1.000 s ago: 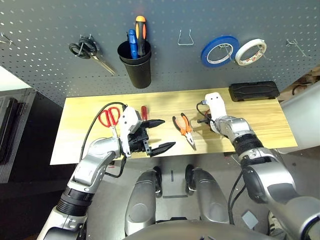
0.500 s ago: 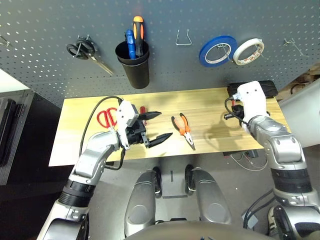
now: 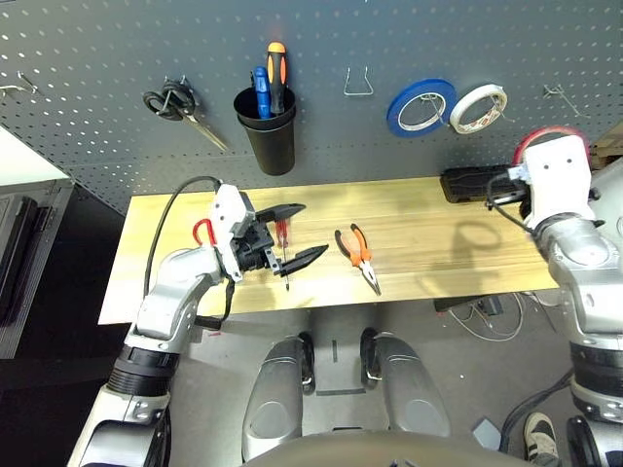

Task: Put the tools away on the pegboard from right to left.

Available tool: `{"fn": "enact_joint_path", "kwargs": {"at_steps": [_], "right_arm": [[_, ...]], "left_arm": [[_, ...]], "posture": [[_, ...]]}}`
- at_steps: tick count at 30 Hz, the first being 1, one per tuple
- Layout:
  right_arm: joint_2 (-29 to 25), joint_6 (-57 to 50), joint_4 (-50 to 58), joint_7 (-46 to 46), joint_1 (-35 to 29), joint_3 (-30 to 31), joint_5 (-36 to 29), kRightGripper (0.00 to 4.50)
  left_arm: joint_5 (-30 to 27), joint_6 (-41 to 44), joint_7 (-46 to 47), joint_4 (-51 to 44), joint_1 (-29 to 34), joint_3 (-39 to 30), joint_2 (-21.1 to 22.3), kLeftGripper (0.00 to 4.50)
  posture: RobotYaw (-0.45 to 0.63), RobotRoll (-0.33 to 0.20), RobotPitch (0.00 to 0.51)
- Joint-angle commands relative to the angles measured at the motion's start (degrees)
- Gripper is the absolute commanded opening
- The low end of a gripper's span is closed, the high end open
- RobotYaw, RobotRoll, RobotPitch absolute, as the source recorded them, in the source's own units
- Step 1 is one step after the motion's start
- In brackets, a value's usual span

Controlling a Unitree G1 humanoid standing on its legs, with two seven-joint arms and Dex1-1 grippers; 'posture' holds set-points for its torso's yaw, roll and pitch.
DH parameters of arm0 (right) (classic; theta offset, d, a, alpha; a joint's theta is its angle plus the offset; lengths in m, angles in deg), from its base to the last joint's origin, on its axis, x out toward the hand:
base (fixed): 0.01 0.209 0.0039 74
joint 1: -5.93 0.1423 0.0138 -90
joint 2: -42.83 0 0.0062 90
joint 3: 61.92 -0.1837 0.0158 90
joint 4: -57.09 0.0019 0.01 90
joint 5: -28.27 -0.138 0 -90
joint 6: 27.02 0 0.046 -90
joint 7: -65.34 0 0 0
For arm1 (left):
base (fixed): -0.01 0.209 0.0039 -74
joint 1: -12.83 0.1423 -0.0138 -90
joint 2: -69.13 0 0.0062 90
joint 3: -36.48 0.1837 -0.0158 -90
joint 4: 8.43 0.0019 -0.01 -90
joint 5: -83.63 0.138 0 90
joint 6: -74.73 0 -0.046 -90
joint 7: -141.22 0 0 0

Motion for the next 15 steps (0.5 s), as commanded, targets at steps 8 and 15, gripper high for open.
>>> {"fn": "enact_joint_path", "kwargs": {"at_steps": [8, 15], "right_arm": [[-2.26, 9.88, -12.14, 1.50, 3.28, -3.33, -1.78, 0.03], [-2.86, 11.49, -20.43, 2.04, 7.90, -4.87, -4.55, 0.03]], "left_arm": [[-1.55, -0.70, 0.30, -2.97, 0.09, -1.31, 0.06, 4.50], [-1.84, -0.57, 0.52, -3.80, 0.41, -1.69, 0.10, 4.50]], "posture": [[-0.10, 0.000, 0.151], [-0.09, 0.000, 0.160]]}}
